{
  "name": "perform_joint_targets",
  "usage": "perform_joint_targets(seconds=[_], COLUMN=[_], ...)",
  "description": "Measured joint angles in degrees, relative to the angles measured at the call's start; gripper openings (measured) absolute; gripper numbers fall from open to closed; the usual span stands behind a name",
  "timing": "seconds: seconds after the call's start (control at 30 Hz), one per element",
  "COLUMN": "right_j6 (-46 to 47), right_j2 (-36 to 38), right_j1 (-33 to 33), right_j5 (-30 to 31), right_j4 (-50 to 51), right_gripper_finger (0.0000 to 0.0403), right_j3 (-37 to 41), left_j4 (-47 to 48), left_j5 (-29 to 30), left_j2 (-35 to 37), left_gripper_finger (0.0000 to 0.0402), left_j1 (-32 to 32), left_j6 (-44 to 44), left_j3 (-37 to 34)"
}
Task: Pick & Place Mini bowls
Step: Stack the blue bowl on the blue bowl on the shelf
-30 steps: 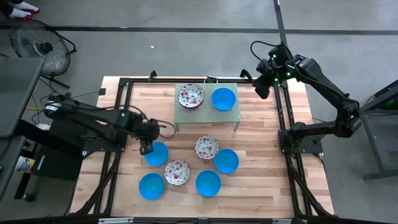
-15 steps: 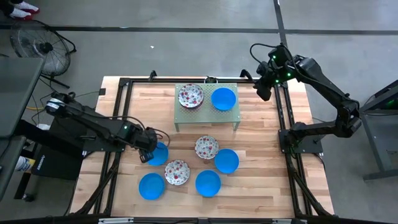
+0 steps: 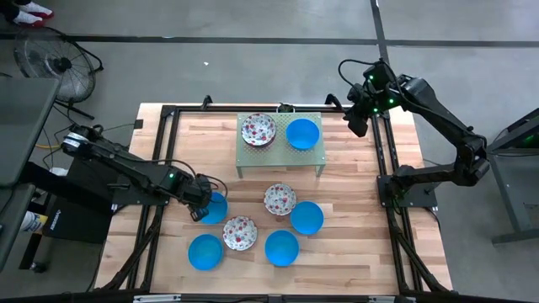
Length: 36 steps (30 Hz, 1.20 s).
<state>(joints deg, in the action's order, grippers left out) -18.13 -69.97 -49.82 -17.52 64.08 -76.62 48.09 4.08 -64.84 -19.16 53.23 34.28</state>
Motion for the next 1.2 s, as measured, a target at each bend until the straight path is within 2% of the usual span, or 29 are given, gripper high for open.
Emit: perform_joint_targets(seconds=[0.13,0.3,0.47,0.7,0.9,1.07,1.2], right_j6=[0.00,0.00,0.00,-0.26,-0.14,0.48,1.85], right_j2=[0.00,0.00,0.00,0.00,0.00,0.00,0.00], right_j1=[0.00,0.00,0.00,0.00,0.00,0.00,0.01], right_j5=[0.14,0.19,0.20,0.22,0.22,0.22,0.20], right_j4=[-0.01,-0.01,0.35,0.38,0.38,0.38,0.36], right_gripper_finger=[0.0083,0.0083,0.0083,0.0083,0.0083,0.0083,0.0083], right_j3=[0.00,0.00,0.00,0.00,0.00,0.00,0.00], left_j4=[-0.45,-0.52,-1.20,0.77,11.58,20.77,24.40], left_j5=[0.61,0.91,1.53,7.55,11.49,18.53,23.56], left_j2=[0.00,0.02,0.04,0.26,0.24,0.24,0.24], left_gripper_finger=[0.0080,0.0010,0.0004,0.0002,0.0001,0.0001,0.0001], left_j1=[0.01,0.00,0.00,0.00,0.00,0.02,0.00], left_j6=[1.21,2.72,3.28,4.07,4.07,4.07,3.93], left_j3=[-0.02,0.00,0.04,2.79,10.67,19.78,26.45])
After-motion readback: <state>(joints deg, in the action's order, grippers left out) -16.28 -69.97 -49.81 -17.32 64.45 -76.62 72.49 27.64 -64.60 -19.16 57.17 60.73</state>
